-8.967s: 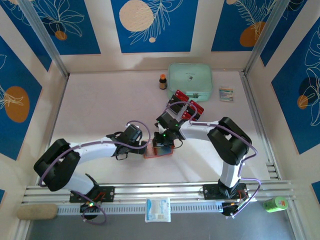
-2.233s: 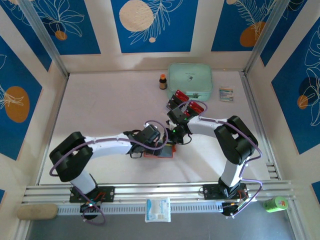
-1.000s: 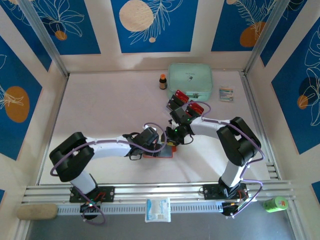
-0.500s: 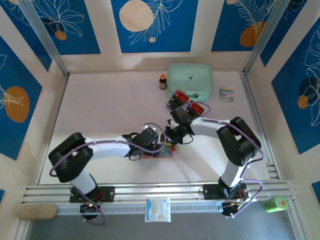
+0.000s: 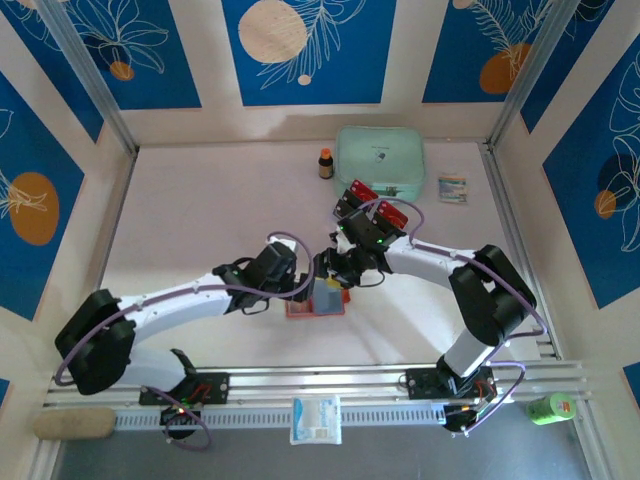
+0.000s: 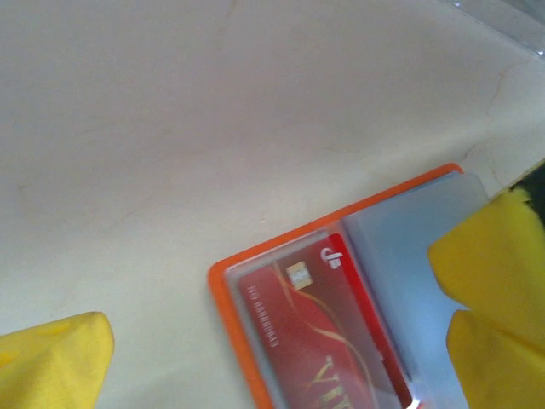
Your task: Put the credit cards into the card holder
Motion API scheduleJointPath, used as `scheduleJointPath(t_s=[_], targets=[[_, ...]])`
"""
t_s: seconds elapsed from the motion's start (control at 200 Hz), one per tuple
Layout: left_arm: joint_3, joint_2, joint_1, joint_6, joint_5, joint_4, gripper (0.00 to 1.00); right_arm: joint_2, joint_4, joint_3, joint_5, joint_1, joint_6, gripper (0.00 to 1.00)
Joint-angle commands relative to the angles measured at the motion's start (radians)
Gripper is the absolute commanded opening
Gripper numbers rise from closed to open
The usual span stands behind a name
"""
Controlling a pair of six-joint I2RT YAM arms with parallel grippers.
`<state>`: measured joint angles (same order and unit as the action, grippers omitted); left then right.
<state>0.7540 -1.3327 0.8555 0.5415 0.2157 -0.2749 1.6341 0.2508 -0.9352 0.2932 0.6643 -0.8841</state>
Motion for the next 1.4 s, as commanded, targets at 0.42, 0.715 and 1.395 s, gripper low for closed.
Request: scheduleJointPath(t_s=[0.42, 0.715, 1.395], targets=[[-0.111, 0.231, -0.141, 0.0, 0.0, -0.054, 1.0, 0.194, -0.012, -0.172, 0.03, 0.11, -0.067, 0.59], [-0.132, 0.224, -0.153, 0.0, -0.026, -0.04, 1.0, 0.235, -0.03, -0.186, 0.04, 0.111, -0.082, 0.59], [-0.187, 0.087, -0.151, -0.002, -0.162, 0.083, 1.0, 0.266, -0.056, -0.161, 0.032, 0.09, -0.121, 0.42]])
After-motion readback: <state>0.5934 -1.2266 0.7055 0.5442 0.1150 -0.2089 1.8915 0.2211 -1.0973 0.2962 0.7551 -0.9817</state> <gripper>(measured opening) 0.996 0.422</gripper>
